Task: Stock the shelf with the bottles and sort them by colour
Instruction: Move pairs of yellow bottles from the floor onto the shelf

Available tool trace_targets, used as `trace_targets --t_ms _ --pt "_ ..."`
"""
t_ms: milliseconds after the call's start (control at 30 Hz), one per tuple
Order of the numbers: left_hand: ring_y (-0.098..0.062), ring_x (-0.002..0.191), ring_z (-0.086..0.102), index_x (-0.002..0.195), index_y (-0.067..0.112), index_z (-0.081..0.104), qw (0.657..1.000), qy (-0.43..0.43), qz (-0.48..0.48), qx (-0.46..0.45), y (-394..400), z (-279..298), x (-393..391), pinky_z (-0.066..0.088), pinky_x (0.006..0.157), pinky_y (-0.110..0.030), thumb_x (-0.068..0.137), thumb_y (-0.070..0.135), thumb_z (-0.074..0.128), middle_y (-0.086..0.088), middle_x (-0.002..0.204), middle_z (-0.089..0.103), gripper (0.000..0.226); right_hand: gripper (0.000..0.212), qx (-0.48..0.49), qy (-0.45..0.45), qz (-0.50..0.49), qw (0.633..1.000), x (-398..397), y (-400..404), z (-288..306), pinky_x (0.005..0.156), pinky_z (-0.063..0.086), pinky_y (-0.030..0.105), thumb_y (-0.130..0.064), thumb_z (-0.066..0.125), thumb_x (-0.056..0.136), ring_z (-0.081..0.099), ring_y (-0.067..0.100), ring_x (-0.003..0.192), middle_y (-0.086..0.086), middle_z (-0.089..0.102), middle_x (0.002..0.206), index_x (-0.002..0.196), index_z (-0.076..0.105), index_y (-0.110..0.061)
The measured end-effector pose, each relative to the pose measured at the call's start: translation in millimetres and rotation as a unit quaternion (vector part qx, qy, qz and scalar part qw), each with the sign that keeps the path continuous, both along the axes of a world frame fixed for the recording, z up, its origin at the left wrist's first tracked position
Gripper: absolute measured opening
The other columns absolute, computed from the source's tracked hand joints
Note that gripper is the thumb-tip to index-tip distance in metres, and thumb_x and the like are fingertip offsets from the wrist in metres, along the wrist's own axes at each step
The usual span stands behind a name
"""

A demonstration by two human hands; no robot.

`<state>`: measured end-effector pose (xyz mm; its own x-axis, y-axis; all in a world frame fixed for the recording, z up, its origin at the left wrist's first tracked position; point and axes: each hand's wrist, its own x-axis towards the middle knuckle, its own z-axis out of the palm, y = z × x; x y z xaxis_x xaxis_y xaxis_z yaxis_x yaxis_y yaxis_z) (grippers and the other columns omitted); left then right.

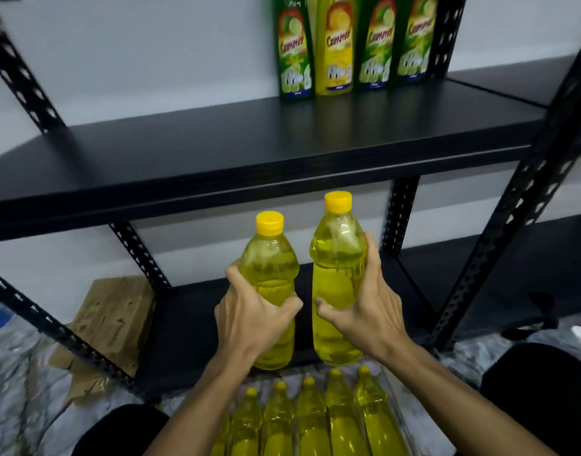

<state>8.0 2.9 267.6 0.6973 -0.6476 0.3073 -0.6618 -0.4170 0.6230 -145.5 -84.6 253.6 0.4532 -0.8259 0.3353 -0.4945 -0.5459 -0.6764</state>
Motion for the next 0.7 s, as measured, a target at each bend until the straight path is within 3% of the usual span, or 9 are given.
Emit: trace_targets --t_ms 100,267,533,700 --pt "-0.032 0.082 0.062 0.115 0.016 0.032 0.998 -0.010 -0.026 -0.049 -2 32 -6 0.047 0.068 -0.037 0.061 0.042 0.082 0.005 0.091 0.053 0.078 0.125 -0.032 -0.026 -0.003 0.999 -8 -3 32 0.073 0.041 0.027 -0.052 0.078 0.067 0.058 0.024 0.112 -0.003 0.037 0.149 0.144 -0.020 -0.041" --pt "-0.021 0.076 0.057 0.109 0.028 0.025 0.990 -0.019 -0.043 -0.132 -11 89 -10 0.050 0.069 -0.038 0.058 0.048 0.080 0.011 0.089 0.055 0.078 0.124 -0.073 -0.080 -0.013 0.994 -14 -14 86 0.079 0.050 0.033 -0.053 0.080 0.065 0.059 0.023 0.112 -0.006 0.033 0.152 0.144 -0.014 -0.042" --pt "-0.017 0.078 0.062 0.110 0.023 0.033 0.971 -0.029 -0.065 -0.227 -28 175 -9 0.054 0.070 -0.043 0.053 0.052 0.072 0.012 0.088 0.058 0.074 0.125 -0.140 -0.103 -0.025 0.985 -20 -35 170 0.079 0.053 0.041 -0.051 0.080 0.063 0.062 0.025 0.102 -0.004 0.043 0.145 0.147 -0.011 -0.040" --pt "-0.019 0.076 0.061 0.106 0.022 0.032 0.961 -0.061 -0.084 -0.256 -40 231 -12 0.055 0.070 -0.047 0.054 0.054 0.069 0.007 0.084 0.057 0.072 0.123 -0.173 -0.131 -0.023 0.976 -22 -49 221 0.087 0.049 0.039 -0.049 0.081 0.064 0.059 0.024 0.110 -0.004 0.044 0.146 0.149 -0.006 -0.037"
